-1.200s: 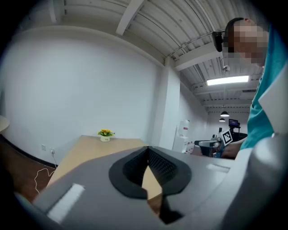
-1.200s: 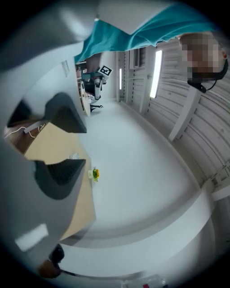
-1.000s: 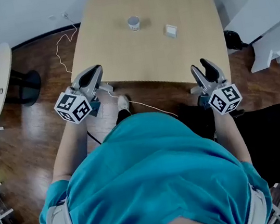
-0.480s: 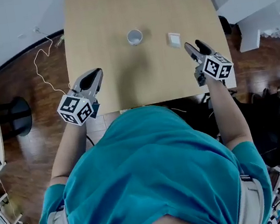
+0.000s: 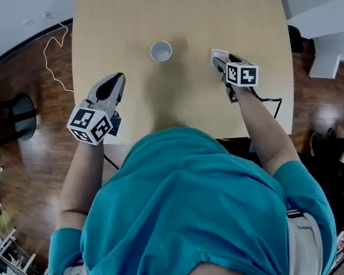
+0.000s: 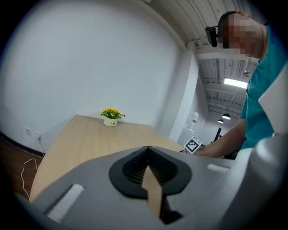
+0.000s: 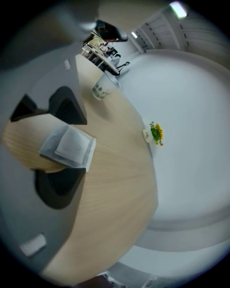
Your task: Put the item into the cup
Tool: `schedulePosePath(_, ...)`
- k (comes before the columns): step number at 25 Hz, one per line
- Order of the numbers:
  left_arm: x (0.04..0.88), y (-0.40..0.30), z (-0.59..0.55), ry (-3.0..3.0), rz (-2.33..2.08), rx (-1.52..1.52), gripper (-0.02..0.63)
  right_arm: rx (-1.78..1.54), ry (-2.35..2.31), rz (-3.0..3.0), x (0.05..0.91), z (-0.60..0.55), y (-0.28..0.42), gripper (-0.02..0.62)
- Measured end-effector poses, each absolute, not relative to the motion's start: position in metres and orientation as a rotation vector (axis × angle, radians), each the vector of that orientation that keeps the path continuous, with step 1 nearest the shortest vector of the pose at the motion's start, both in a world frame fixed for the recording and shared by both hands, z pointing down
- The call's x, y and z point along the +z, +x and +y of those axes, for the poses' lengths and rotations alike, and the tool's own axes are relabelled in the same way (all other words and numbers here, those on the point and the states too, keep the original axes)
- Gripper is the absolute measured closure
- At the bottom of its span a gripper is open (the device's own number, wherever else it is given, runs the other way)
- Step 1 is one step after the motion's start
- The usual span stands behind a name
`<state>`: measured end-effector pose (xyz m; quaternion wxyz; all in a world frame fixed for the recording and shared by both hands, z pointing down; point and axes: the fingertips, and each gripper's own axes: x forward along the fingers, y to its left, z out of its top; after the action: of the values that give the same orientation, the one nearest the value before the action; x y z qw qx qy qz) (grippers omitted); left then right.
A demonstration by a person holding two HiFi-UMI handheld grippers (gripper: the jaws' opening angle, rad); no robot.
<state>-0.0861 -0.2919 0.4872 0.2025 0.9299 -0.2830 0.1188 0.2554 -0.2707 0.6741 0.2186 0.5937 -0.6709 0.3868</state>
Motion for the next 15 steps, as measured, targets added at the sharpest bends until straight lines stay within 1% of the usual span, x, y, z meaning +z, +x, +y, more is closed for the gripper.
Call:
schedulePosePath(1,0.491,-0.084,-0.289,2.586,-0.791,0.34,0.601,1.072,1.633,-1.832,0.681,-0.272,0.254,0.285)
schedulePosePath(3,0.499,-0.081,-0.283,2.571,-0.777,0.36,0.601,1.053,1.628,-1.791,0.689,-0.275,0.251,0.268)
schedulePosePath(6,0.511,-0.075,-0.278,2.556,-0.749,0.38,0.601,0.977,1.61,-1.764,0.69,-0.271,0.25,0.278)
schedulePosePath(9,0.519,-0.07,-0.28,2.548,-0.728,0.387,0.601,0.928,1.609,-1.751,0.69,-0.272,0.255,0.342)
schedulePosePath(11,0.521,-0.066,-0.281,2.554,-0.709,0.39,0.601,0.932,1.628,-1.717,0.688,-0.27,0.262,0.408)
schedulePosePath(12,0.522,-0.064,-0.281,2.557,-0.701,0.392,0.601,0.937,1.631,-1.708,0.688,-0.269,0.265,0.429)
schedulePosePath(15,0.522,-0.062,-0.282,2.558,-0.695,0.392,0.601,0.948,1.624,-1.719,0.686,-0.263,0.266,0.458)
